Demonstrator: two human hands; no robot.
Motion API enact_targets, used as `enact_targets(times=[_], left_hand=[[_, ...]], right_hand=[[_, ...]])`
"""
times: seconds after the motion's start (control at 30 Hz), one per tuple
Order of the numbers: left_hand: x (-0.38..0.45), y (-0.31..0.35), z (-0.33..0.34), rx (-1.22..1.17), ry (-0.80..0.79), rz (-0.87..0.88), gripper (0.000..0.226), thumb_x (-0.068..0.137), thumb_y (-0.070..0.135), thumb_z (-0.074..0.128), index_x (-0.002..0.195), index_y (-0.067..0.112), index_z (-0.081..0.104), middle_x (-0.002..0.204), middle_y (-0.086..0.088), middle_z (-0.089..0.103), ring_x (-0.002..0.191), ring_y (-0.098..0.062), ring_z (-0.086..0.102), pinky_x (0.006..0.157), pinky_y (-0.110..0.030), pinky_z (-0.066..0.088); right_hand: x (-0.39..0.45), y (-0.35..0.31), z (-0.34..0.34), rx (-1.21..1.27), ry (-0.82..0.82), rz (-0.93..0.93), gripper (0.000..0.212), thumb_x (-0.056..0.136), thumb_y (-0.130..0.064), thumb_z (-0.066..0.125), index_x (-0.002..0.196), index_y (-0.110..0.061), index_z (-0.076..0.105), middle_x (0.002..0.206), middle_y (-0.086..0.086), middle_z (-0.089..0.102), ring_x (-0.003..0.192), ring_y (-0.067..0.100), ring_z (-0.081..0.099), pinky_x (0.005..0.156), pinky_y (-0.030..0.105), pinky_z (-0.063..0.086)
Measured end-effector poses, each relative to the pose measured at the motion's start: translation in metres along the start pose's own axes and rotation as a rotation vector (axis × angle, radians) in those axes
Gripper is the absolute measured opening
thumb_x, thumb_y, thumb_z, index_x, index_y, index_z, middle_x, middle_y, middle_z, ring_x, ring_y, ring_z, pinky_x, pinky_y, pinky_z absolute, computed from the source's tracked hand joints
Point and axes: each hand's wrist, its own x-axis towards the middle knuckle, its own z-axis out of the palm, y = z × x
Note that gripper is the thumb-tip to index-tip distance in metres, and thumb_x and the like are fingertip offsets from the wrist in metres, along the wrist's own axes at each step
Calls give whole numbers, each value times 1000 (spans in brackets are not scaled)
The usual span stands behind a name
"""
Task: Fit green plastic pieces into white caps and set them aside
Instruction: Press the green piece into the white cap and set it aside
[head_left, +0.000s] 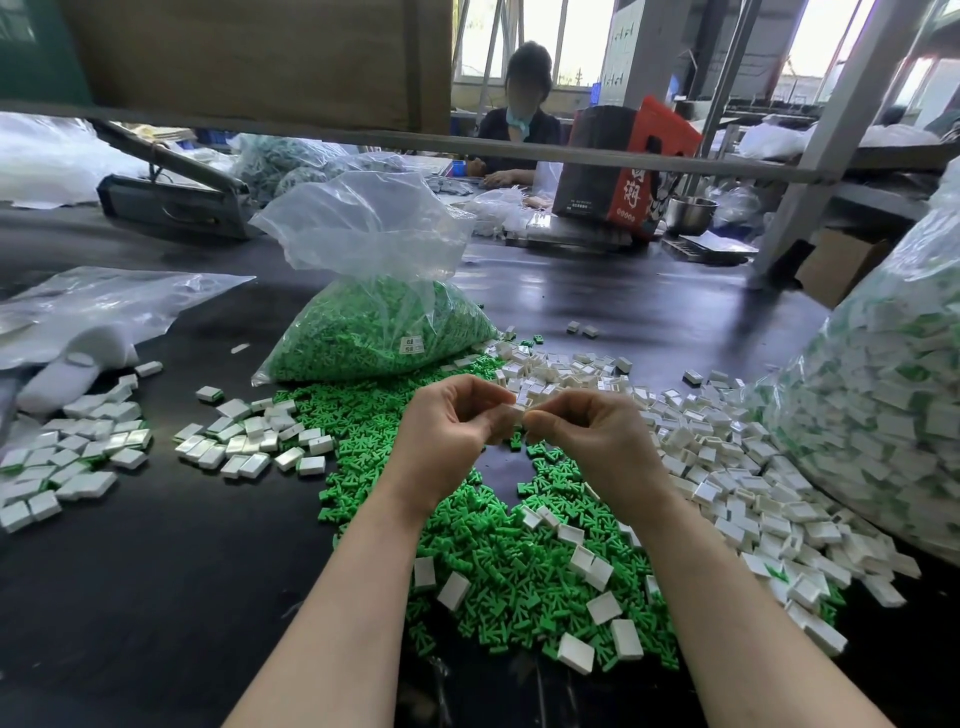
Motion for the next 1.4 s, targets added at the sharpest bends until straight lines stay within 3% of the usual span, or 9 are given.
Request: enact_targets(times=[0.17, 0.33, 0.43, 0.53, 0.63, 0.87, 1.1, 1.4], left_hand=[[1, 0, -5, -10, -66, -24, 16, 84, 7, 73, 99, 12, 73, 82, -5, 76, 77, -20, 73, 72, -22, 56], [-1, 2, -2, 44, -116, -54, 9, 86, 5, 71, 89, 13, 71, 78, -2, 76, 75, -14, 73, 65, -16, 52], [-1, 5, 1, 69, -79, -32, 12, 85, 8, 73, 83, 20, 71, 74, 8, 74, 73, -3, 69, 66, -12, 50], [-1, 7, 3, 130, -56, 2, 11, 84, 12, 75, 81, 21, 72, 73, 15, 73, 70, 5, 66, 65, -6, 47], [-2, 7, 5, 148, -32, 5, 10, 83, 12, 76, 81, 22, 74, 77, 11, 74, 74, 1, 68, 68, -7, 48], [-1, 8, 11, 133, 22, 1, 9, 82, 9, 76, 86, 16, 77, 93, 5, 71, 92, -10, 68, 85, -20, 54], [-1, 8, 13, 26, 39, -20, 17, 81, 5, 77, 81, 21, 77, 92, 5, 69, 91, -13, 69, 82, -19, 54], [-1, 8, 14, 6, 38, -26, 14, 81, 2, 76, 84, 16, 78, 95, 1, 69, 92, -16, 69, 84, -23, 55]], right_hand=[[-1, 5, 0, 111, -28, 73, 2, 83, -14, 73, 82, -12, 73, 70, 0, 73, 58, 2, 62, 57, 13, 47], [0, 4, 2, 194, -34, 143, 28, 77, -38, 69, 81, -10, 70, 66, -1, 68, 53, 4, 54, 52, 15, 43], [0, 5, 4, 194, -52, 224, 48, 81, -57, 56, 82, -10, 65, 64, 2, 65, 57, 11, 52, 52, 20, 41], [1, 4, 7, 239, -157, 364, 68, 83, -72, 36, 80, -10, 64, 64, 6, 61, 53, 14, 49, 47, 21, 34], [2, 4, 12, 277, -269, 443, 76, 82, -78, 29, 74, -12, 66, 62, 5, 59, 50, 13, 46, 42, 19, 32], [2, 7, 15, 536, -210, 480, 54, 85, -64, 48, 65, -18, 67, 63, 1, 58, 51, 10, 49, 44, 18, 35], [1, 10, 17, 735, -182, 486, 44, 84, -54, 57, 72, -14, 70, 66, 1, 59, 52, 8, 56, 47, 16, 46], [-1, 10, 21, 785, -167, 465, 37, 84, -49, 58, 74, -15, 71, 69, 1, 56, 54, 8, 53, 50, 15, 46]])
